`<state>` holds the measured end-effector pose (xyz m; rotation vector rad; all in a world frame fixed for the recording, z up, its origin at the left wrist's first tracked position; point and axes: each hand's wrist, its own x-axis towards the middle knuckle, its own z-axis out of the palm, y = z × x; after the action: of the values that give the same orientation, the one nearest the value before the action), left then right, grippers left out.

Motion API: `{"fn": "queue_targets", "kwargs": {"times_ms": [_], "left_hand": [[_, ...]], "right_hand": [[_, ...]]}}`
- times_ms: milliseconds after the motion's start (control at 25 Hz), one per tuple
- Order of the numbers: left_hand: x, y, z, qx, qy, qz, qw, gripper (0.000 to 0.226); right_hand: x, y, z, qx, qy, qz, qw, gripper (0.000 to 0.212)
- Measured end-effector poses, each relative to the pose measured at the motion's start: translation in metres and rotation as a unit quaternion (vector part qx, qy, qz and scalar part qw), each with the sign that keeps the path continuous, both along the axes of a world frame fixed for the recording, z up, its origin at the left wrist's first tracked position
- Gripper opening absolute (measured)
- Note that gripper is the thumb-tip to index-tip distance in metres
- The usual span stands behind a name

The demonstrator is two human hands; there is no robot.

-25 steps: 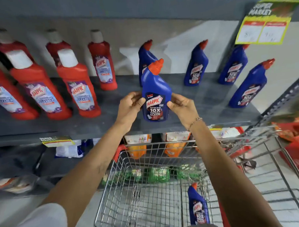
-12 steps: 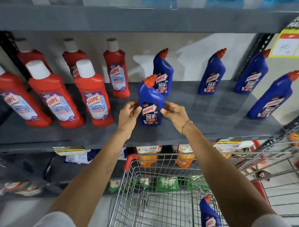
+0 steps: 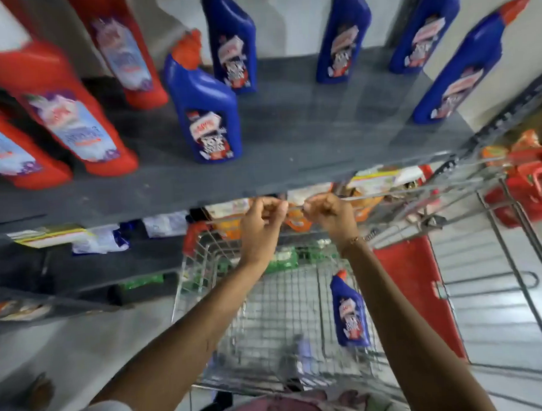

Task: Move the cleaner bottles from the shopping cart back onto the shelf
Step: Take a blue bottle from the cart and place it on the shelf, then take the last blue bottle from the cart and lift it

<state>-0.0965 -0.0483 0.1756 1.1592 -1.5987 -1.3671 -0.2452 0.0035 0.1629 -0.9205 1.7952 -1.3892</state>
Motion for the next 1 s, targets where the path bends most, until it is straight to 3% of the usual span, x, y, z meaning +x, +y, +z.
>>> {"fn": "queue_targets", "kwargs": {"times_ms": [80, 160, 280, 360, 480, 760, 920, 1000], "left_hand": [[-0.026, 0.037, -0.058, 0.137, -0.075, -0.068, 0.985, 0.019], [-0.045, 0.068, -0.112, 0.237, -0.163, -0.116, 0.951, 0.016], [-0.061, 0.117, -0.184, 0.289, -0.278, -0.198, 0.894, 0.015], [-0.068, 0.149, -0.225, 0.322, -0.308, -0.21, 0.87, 0.014], [-0.085, 0.172, -0.268, 0.31, -0.348, -0.209, 0.86, 0.023], [-0.123, 0.182, -0.299, 0.325, -0.335, -0.163, 0.869, 0.039], [-0.125, 0.184, -0.297, 0.394, -0.274, -0.126, 0.868, 0.02], [-0.124, 0.178, -0.291, 0.386, -0.277, -0.115, 0.873, 0.018]], "right_hand": [[-0.027, 0.062, -0.052, 0.143, -0.003, -0.052, 0.988, 0.011], [-0.047, 0.115, -0.099, 0.288, 0.038, -0.103, 0.951, 0.007], [-0.051, 0.171, -0.156, 0.462, 0.118, -0.085, 0.875, 0.018], [-0.043, 0.196, -0.189, 0.519, 0.125, -0.028, 0.845, 0.02], [-0.034, 0.212, -0.227, 0.57, 0.126, 0.019, 0.812, 0.022], [-0.042, 0.207, -0.262, 0.595, 0.114, 0.029, 0.795, 0.028], [-0.051, 0.204, -0.265, 0.604, 0.115, 0.054, 0.787, 0.029], [-0.058, 0.198, -0.265, 0.61, 0.075, 0.062, 0.787, 0.031]]}}
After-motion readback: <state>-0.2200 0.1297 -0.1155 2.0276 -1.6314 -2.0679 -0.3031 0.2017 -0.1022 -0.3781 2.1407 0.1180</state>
